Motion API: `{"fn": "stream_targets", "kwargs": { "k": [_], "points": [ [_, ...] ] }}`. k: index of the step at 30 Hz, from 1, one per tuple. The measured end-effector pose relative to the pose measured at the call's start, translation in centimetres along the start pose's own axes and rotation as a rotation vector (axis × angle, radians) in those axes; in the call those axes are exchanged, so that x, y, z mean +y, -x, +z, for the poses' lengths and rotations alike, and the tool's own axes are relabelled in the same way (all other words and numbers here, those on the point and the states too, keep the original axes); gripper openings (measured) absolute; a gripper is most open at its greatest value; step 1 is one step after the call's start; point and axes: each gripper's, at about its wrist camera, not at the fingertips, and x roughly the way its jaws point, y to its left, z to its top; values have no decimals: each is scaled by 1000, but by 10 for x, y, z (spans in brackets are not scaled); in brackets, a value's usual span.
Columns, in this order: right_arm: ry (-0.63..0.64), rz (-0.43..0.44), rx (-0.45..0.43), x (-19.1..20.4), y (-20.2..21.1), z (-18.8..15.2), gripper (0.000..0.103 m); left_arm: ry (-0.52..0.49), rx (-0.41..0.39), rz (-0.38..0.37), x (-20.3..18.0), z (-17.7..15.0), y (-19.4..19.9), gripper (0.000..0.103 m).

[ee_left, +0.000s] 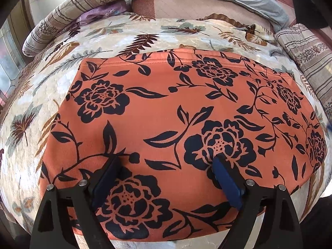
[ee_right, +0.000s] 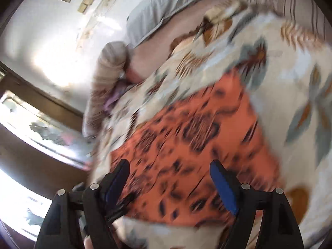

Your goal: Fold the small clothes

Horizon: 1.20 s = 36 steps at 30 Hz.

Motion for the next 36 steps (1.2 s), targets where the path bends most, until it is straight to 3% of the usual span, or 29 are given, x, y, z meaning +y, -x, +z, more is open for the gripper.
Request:
{"fn": "stream_targets", "kwargs": {
  "k": [1,3,5,8,10,11,13,14,15,19,21,23,28,32,34,36],
  "points": [
    [-27,25,30,-8,-5,-13,82,0,2,0,0,0,0,91],
    [-113,-61,51,-38,-20,-32,82,-2,9,4,-1,1,-1,91],
    [-246,-18,-15,-60,-13,-39,77,-8,12,4,-1,1,0,91],
    [-185,41,-63,-33,13,-41,79,-4,16,-5,1,2,-1,91],
    [-124,117,-40,-16,14,-44,81,-6,12,6,-1,1,-1,91],
    [-104,114,-29,-16,10,-45,81,-4,11,9,-1,1,-1,91],
    [-161,-35,26,-41,-11,-47,81,-4,14,9,-2,1,0,91],
    [-243,-39,35,-59,-14,-50,76,-7,17,6,-1,1,0,91],
    [-281,6,-17,-62,-4,-53,76,-12,16,-2,0,1,0,91],
    [-185,49,-63,-40,17,-57,82,-11,12,4,0,0,0,92],
    [-218,-44,-45,-59,11,-63,85,-8,11,9,-1,-1,0,92],
    [-337,34,-89,-73,23,-67,83,-12,13,6,0,0,1,92],
    [-275,61,-93,-48,46,-77,83,-8,15,8,0,1,-1,93],
    [-384,-2,-61,-74,42,-101,83,-8,15,8,0,1,-1,93],
    [-450,27,-88,-85,34,-99,83,-10,15,6,-1,0,-1,93],
    [-443,-6,-123,-85,35,-91,83,-6,19,5,0,1,-1,93]
  ]
}}
